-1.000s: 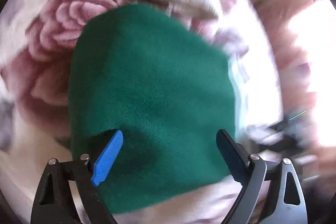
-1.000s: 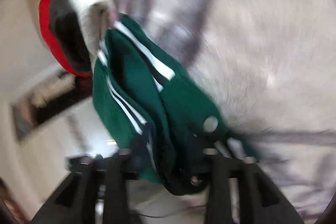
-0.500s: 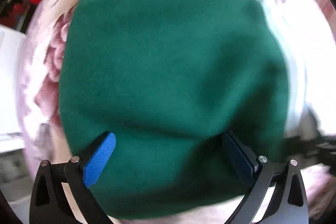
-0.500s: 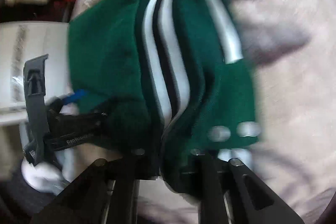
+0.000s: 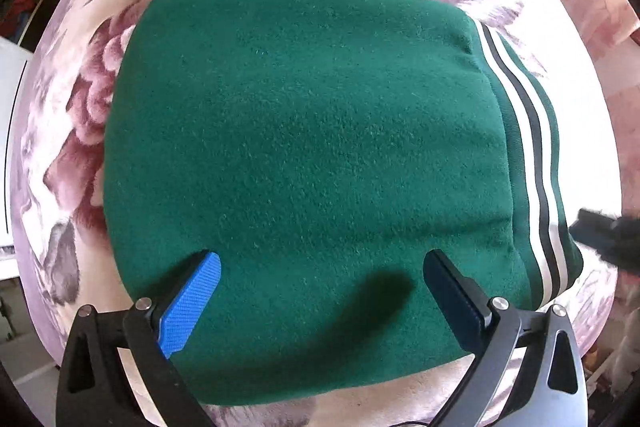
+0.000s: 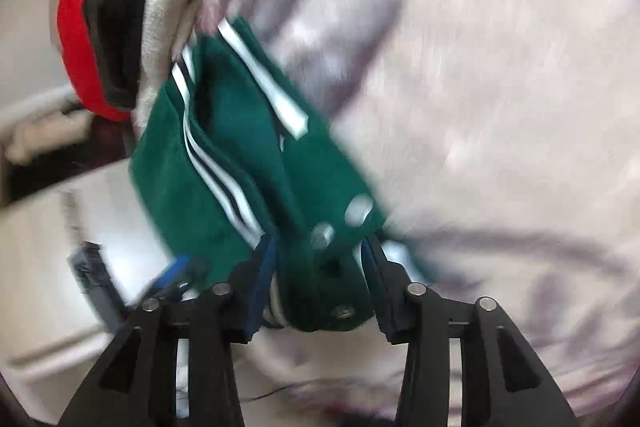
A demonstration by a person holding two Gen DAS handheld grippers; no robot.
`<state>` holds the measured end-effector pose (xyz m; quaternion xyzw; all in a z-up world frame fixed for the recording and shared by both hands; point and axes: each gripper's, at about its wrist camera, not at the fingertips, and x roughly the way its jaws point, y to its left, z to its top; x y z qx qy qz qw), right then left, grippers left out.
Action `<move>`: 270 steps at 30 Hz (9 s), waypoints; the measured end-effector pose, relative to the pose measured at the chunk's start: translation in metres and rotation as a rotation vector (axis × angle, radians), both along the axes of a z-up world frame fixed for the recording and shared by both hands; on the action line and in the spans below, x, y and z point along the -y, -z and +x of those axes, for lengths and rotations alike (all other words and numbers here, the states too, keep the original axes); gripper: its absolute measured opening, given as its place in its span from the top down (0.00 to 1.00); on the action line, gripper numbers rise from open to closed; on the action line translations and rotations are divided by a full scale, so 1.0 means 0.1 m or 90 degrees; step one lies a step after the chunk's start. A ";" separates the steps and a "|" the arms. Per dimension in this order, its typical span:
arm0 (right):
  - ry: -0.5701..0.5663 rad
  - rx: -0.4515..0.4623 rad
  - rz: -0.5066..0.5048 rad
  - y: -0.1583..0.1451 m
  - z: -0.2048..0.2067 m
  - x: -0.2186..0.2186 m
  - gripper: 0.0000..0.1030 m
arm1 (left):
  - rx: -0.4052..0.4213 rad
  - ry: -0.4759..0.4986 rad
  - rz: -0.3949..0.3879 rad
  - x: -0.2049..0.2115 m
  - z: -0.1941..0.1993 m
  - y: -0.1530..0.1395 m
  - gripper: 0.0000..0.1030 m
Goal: Fold large clothes
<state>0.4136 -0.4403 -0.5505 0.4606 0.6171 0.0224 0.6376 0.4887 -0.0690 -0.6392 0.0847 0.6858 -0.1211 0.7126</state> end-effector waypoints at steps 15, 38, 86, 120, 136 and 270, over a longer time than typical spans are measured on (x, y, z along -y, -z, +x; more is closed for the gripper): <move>0.011 0.074 0.296 0.22 0.27 -0.32 1.00 | -0.015 -0.055 -0.055 -0.24 -0.11 -0.29 0.00; -0.153 0.018 -0.009 -0.20 0.02 -0.19 0.97 | -0.002 -0.082 -0.055 -0.53 -0.18 -0.47 0.00; -0.149 0.092 0.284 0.37 0.85 -0.25 0.53 | -0.028 -0.267 -0.587 -1.73 0.63 0.20 0.32; -0.157 0.175 0.107 -1.49 4.77 1.88 0.46 | -0.117 -0.253 -0.622 -1.32 4.54 -0.17 0.22; -0.208 0.188 -0.385 -2.40 4.30 1.88 0.04 | 0.215 -0.116 -0.179 -1.09 3.84 -1.43 0.00; -0.051 0.506 -0.733 -6.97 -2.04 -1.10 0.00 | 0.594 -0.164 -0.101 -1.16 -1.10 -5.10 0.00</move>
